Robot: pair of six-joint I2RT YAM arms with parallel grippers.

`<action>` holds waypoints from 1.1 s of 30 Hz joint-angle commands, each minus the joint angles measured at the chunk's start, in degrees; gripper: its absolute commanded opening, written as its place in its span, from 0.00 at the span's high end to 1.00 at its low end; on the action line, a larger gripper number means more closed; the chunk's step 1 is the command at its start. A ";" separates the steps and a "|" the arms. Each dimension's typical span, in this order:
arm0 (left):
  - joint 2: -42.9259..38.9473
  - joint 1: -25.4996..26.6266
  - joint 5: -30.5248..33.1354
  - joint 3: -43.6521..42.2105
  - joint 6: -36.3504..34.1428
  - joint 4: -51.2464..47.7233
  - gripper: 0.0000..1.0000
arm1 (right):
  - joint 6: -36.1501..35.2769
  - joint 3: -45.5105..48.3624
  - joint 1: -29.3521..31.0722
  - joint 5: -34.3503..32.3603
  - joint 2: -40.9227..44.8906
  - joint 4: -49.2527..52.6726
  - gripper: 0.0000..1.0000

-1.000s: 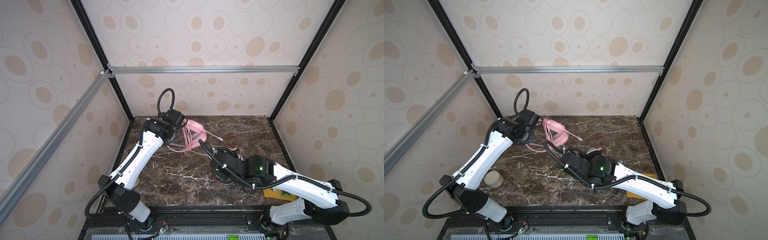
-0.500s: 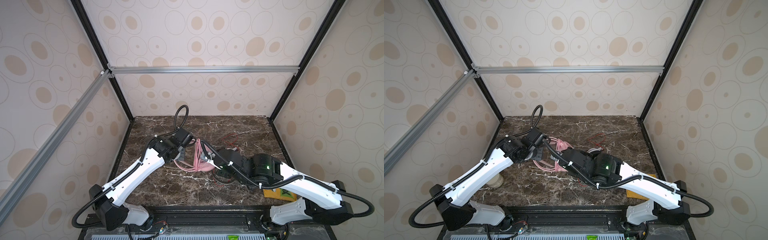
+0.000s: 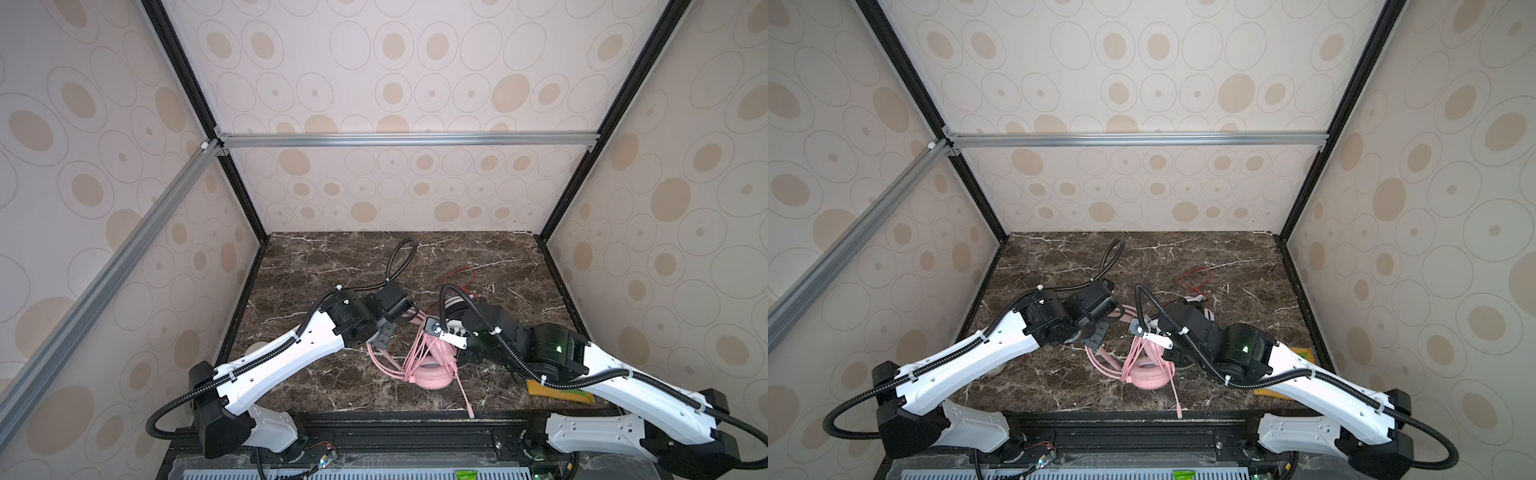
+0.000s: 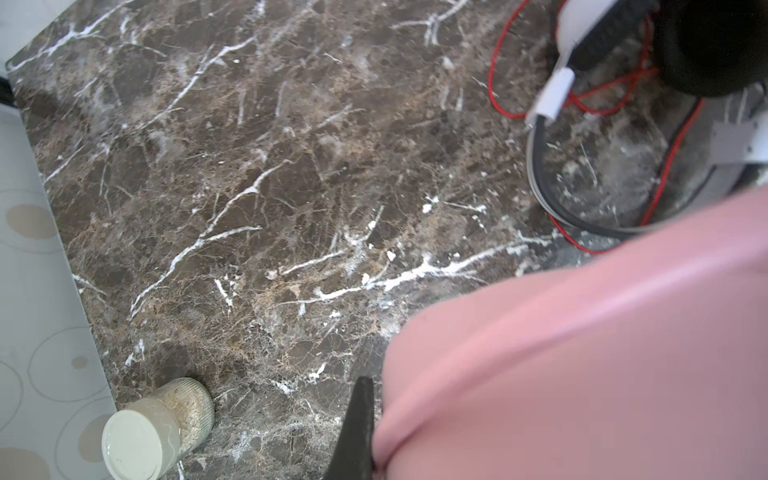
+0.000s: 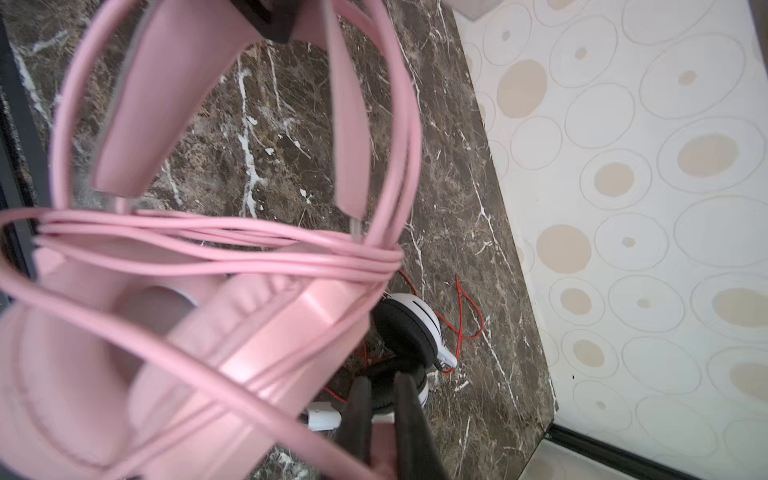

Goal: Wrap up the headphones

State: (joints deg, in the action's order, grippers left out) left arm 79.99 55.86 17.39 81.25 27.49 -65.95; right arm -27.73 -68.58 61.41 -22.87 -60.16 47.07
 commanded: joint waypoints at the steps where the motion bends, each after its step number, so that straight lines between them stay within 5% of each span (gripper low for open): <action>1: 0.50 3.19 -1.27 3.19 -1.06 -1.79 1.00 | -0.66 2.06 -1.76 2.61 1.51 -2.16 1.00; 9: 2.23 8.52 -4.14 4.78 -1.74 -2.50 1.00 | -0.28 6.15 -4.99 5.71 2.38 -4.13 1.00; 25: -0.17 8.67 -5.90 4.24 -2.55 -4.18 1.00 | 4.83 16.00 -8.32 8.23 9.24 -11.73 1.00; 33: -2.08 8.59 -12.36 6.99 -5.83 -2.80 1.00 | 6.88 19.38 -9.23 10.71 9.51 -14.39 0.95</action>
State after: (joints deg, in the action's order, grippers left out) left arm 80.79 63.81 10.00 83.79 24.32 -68.45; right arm -22.50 -50.68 53.34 -11.99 -51.40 34.15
